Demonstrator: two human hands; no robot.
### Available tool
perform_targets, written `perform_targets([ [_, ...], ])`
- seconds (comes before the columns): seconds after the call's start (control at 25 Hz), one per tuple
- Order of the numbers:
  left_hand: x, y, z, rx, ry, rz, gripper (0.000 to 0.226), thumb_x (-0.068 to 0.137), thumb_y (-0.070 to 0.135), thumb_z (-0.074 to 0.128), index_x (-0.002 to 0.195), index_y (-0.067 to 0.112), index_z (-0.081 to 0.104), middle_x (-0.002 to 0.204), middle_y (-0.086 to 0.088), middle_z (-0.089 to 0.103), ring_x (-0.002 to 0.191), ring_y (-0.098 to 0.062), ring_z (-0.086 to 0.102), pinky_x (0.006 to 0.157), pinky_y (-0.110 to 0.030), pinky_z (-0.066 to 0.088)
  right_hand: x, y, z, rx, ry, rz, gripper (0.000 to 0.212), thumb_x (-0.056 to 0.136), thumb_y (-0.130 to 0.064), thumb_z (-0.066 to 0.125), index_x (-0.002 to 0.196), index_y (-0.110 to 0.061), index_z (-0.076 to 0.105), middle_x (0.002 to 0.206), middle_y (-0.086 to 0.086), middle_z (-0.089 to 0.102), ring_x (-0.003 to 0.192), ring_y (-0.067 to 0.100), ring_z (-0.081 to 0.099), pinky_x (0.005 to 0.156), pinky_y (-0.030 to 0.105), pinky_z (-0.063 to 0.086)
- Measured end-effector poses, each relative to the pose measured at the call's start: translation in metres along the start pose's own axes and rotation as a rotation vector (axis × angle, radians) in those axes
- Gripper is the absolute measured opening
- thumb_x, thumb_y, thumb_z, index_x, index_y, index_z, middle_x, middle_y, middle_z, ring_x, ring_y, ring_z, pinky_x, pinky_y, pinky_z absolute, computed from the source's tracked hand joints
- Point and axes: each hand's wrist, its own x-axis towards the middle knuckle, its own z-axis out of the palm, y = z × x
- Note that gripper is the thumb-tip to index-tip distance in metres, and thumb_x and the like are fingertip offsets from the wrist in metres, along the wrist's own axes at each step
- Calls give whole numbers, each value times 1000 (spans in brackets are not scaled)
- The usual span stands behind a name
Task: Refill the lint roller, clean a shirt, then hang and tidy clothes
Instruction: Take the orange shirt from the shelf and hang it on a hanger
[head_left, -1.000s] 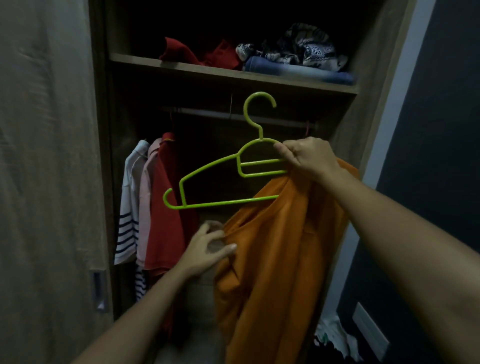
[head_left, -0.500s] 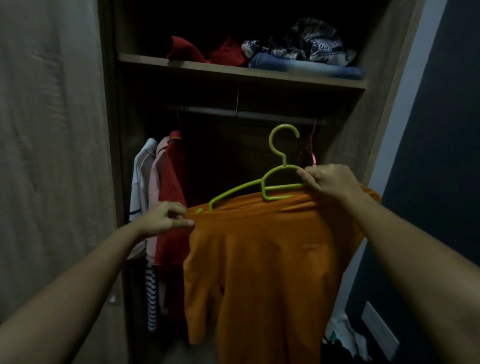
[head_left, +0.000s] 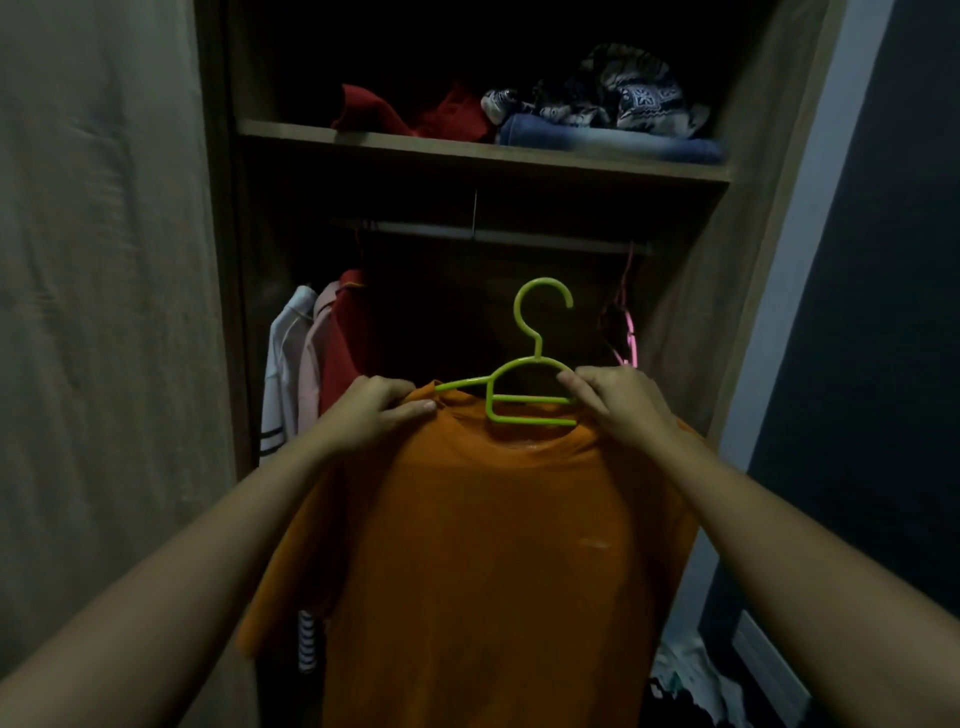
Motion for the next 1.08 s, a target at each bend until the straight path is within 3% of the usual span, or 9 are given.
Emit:
perform_targets([
  [0.12,-2,-2,-3,-2,55,33,17,94,31,49,79,27,57,76,2,58,63,-5,55,54,-15,43,-1,6,-1,144,-62,55,33,96,-47,31,93,-24,55,71,-7,53,64,7,52,62,22,38],
  [0.2,-7,-9,-11,-7,72,17,15,95,28,48,83,27,58,78,-1,59,64,-6,55,57,-18,42,-4,22,-6,221,-112,132,40,96,-48,26,113,-23,53,92,-6,56,86,9,55,79,31,43],
  [0.32,-11,-19,-21,-4,71,-12,14,95,25,48,91,21,61,85,-5,61,73,-13,58,64,-26,46,-16,40,-6,247,-259,193,29,101,-37,27,93,-33,55,89,-5,58,90,13,57,88,37,42],
  [0.52,-17,-25,-33,-8,93,-10,12,94,22,50,94,28,60,91,4,62,82,-6,59,65,-15,43,-25,45,-2,381,-172,298,24,100,-30,35,93,-27,58,93,-2,60,99,22,59,93,41,45],
  [0.68,-19,-28,-39,-31,152,-57,15,93,26,51,97,20,64,91,-5,64,83,-20,62,70,-33,51,-24,49,-3,451,-267,333,25,95,-39,43,117,-30,51,120,1,52,112,22,53,96,45,47],
  [0.76,-21,-24,-45,-15,168,-78,11,93,26,52,95,24,63,91,-2,64,84,-17,62,69,-28,50,-24,43,-7,422,-246,342,25,92,-49,41,104,-32,55,111,1,58,107,22,58,91,40,49],
  [0.84,-23,-18,-51,13,167,-88,10,93,26,52,91,31,60,89,2,63,83,-12,61,66,-20,47,-22,36,-6,215,-264,313,50,85,-69,29,105,-31,54,103,1,60,102,22,60,85,36,48],
  [0.96,-29,-6,-53,59,217,-113,11,93,28,54,86,34,60,83,5,63,77,-8,60,61,-18,43,-8,9,8,-98,-92,244,54,96,-48,36,141,-19,33,139,8,41,131,25,39,107,43,33],
  [1.08,-30,12,-38,93,265,-141,9,93,30,52,91,27,60,80,11,59,73,-2,57,57,-12,37,17,-37,16,175,45,129,39,98,-31,43,133,-15,47,130,5,49,121,18,47,96,28,39],
])
